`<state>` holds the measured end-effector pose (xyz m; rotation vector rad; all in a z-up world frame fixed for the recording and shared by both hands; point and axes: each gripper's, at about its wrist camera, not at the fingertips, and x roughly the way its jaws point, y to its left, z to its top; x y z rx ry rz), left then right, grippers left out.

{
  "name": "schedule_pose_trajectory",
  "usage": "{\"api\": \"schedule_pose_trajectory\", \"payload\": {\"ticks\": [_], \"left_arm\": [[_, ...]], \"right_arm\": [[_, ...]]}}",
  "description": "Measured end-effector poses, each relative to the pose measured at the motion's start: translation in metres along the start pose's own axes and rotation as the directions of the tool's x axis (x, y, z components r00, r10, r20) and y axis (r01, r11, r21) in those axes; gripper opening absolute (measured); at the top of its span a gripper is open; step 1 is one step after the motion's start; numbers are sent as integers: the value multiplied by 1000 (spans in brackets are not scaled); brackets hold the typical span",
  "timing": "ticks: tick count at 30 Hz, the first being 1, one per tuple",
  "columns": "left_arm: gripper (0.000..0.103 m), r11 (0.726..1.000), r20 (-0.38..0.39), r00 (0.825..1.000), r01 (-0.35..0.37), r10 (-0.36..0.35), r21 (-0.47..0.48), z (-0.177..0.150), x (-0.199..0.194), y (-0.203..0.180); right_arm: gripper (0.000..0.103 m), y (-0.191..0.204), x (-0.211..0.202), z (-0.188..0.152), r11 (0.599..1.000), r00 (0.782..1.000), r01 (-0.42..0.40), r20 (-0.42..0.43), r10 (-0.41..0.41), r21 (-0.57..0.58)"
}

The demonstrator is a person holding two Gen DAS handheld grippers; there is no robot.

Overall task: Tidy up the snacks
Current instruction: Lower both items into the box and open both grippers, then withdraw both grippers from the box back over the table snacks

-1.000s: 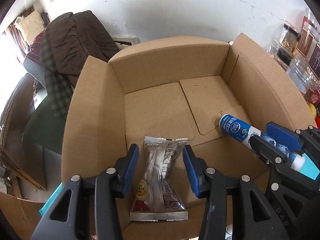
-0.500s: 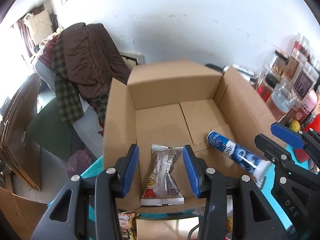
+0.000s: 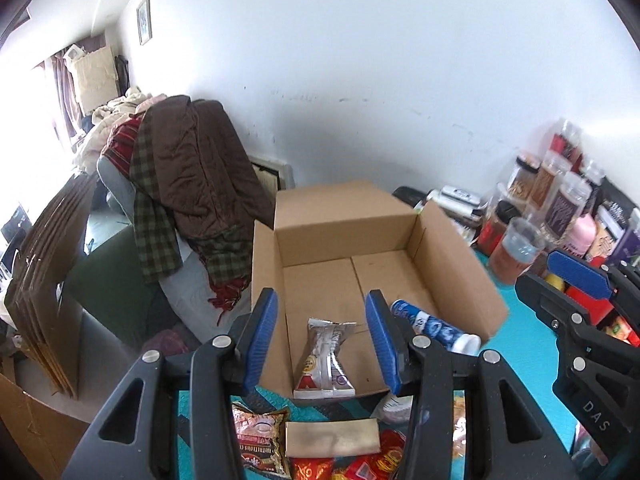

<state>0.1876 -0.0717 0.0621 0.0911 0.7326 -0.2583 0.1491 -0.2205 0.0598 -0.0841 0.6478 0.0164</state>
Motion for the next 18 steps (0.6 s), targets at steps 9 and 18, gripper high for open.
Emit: {"api": "schedule_pose_trajectory", "payload": {"ticks": [9, 18], "left_arm": [[46, 1000, 57, 998, 25, -25, 2, -6, -40, 0], [86, 999, 139, 990, 14, -19, 35, -25, -75, -2]], "right_arm": [[62, 6, -53, -6, 999, 995, -37, 91, 35, 18], [75, 10, -84, -24, 999, 992, -20, 125, 16, 31]]}}
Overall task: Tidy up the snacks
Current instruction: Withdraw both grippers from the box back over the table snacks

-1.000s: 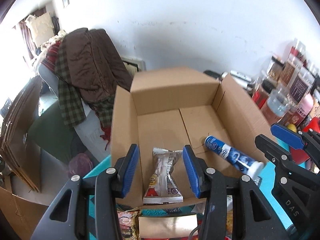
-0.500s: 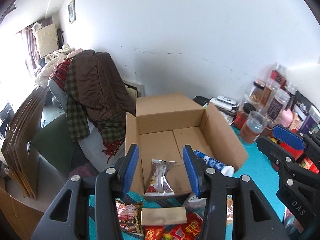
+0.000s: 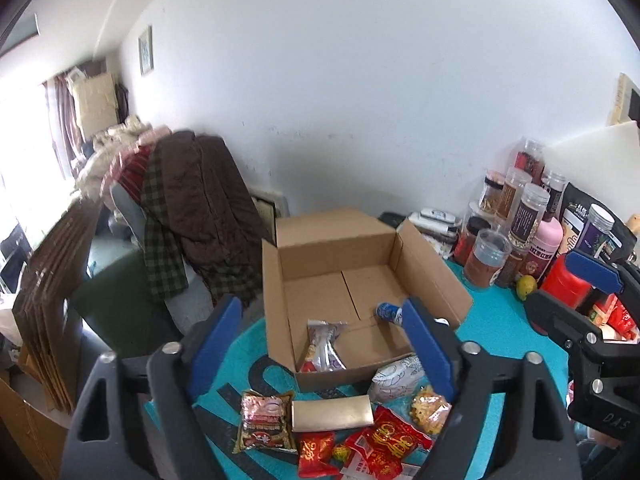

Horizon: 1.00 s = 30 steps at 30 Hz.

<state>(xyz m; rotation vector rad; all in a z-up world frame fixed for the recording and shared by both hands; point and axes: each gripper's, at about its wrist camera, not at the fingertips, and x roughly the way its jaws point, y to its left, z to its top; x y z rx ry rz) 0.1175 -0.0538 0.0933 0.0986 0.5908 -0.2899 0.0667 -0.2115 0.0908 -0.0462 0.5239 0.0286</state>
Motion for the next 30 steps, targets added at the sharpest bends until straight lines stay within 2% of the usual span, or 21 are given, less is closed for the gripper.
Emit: {"api": "schedule_pose_trajectory", "payload": {"ticks": [10, 19, 30], "left_arm": [[87, 999, -4, 999, 47, -47, 18, -28, -21, -1], [87, 996, -58, 995, 85, -84, 27, -58, -25, -1], [87, 995, -172, 980, 95, -95, -7, -104, -11, 7]], "right_arm": [[77, 5, -18, -28, 1000, 1000, -3, -17, 4, 13], [77, 17, -23, -59, 999, 999, -34, -38, 34, 14], [77, 30, -4, -109, 994, 984, -107, -138, 111, 32]]}}
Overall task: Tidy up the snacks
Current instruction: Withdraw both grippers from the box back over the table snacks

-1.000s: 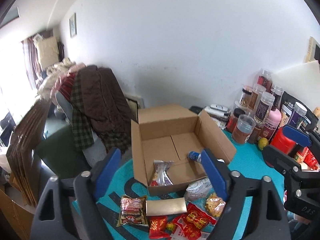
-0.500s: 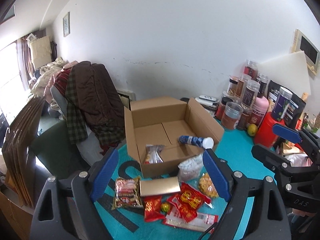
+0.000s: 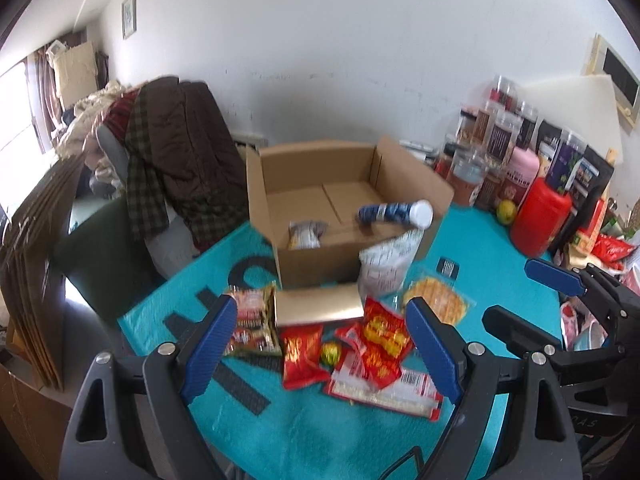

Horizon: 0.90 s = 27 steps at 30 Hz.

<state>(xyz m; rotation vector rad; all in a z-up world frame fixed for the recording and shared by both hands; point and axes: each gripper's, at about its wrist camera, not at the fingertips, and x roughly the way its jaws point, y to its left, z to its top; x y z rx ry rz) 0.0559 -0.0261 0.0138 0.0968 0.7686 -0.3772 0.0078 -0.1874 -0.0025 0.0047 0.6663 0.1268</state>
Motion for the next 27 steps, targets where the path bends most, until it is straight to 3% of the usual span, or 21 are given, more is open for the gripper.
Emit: {"api": "schedule_pose_trajectory", "payload": {"ticks": [13, 27], "left_arm": [[87, 1000, -146, 989, -1, -3, -29, -47, 47, 9], [87, 997, -244, 970, -11, -9, -81, -78, 75, 28]], "right_arm": [[77, 3, 54, -58, 996, 981, -87, -171, 91, 30], [77, 19, 104, -87, 988, 941, -156, -307, 142, -20]]}}
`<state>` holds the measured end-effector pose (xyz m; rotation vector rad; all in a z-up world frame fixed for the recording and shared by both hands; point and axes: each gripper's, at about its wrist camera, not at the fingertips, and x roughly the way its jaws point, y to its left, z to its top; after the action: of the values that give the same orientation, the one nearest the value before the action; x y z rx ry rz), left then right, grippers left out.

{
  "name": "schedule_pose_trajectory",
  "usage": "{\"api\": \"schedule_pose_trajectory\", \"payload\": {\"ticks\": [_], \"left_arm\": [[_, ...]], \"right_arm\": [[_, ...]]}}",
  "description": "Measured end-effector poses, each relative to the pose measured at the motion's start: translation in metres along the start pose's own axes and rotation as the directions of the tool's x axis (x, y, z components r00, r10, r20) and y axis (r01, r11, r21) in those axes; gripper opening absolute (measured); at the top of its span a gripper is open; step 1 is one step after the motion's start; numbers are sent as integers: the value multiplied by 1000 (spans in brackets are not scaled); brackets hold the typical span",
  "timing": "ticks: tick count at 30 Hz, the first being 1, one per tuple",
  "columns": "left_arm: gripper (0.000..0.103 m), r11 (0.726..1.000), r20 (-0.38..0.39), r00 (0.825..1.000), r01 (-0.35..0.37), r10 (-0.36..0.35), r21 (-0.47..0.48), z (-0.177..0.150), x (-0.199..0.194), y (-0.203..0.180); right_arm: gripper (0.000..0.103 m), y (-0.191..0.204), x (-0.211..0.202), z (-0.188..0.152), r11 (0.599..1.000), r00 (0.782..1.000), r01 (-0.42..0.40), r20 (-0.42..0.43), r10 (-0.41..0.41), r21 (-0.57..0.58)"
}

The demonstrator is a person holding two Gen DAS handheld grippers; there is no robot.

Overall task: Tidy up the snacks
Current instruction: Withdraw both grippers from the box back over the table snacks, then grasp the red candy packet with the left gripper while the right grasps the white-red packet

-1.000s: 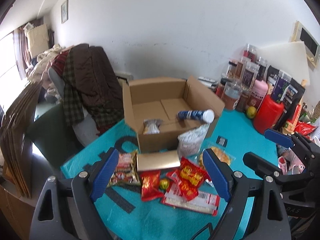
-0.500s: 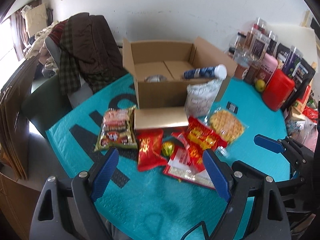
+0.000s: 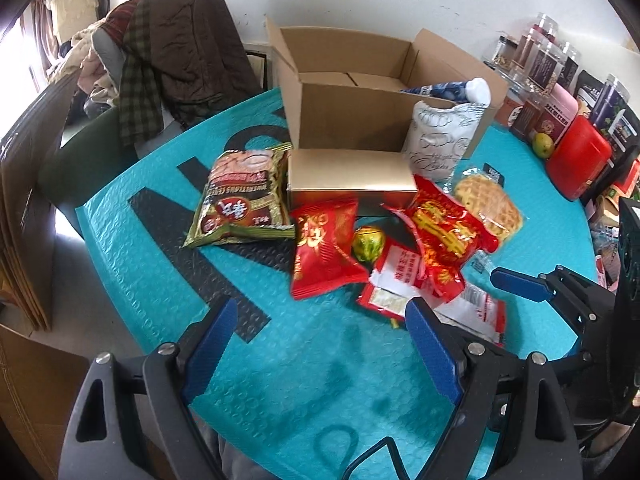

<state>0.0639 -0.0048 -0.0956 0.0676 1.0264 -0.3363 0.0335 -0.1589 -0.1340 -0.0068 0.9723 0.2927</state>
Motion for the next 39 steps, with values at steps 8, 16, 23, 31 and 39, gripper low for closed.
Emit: {"api": "schedule_pose_trajectory", "payload": {"ticks": [8, 16, 23, 31, 39], "left_arm": [[87, 999, -7, 1000, 14, -14, -36, 3, 7, 13], [87, 998, -3, 999, 47, -47, -53, 13, 19, 19], [87, 998, 9, 998, 56, -56, -42, 21, 35, 18], [64, 998, -3, 998, 63, -63, -16, 28, 53, 9], [37, 995, -3, 995, 99, -99, -3, 26, 51, 5]], "right_arm": [[76, 7, 19, 5, 998, 999, 23, -33, -25, -52], [51, 9, 13, 1, 998, 999, 34, -33, -36, -55], [49, -6, -2, -15, 996, 995, 93, -44, -93, 8], [49, -16, -11, -28, 992, 993, 116, -43, -114, 49], [49, -16, -8, -27, 991, 992, 119, -40, -117, 54]]}}
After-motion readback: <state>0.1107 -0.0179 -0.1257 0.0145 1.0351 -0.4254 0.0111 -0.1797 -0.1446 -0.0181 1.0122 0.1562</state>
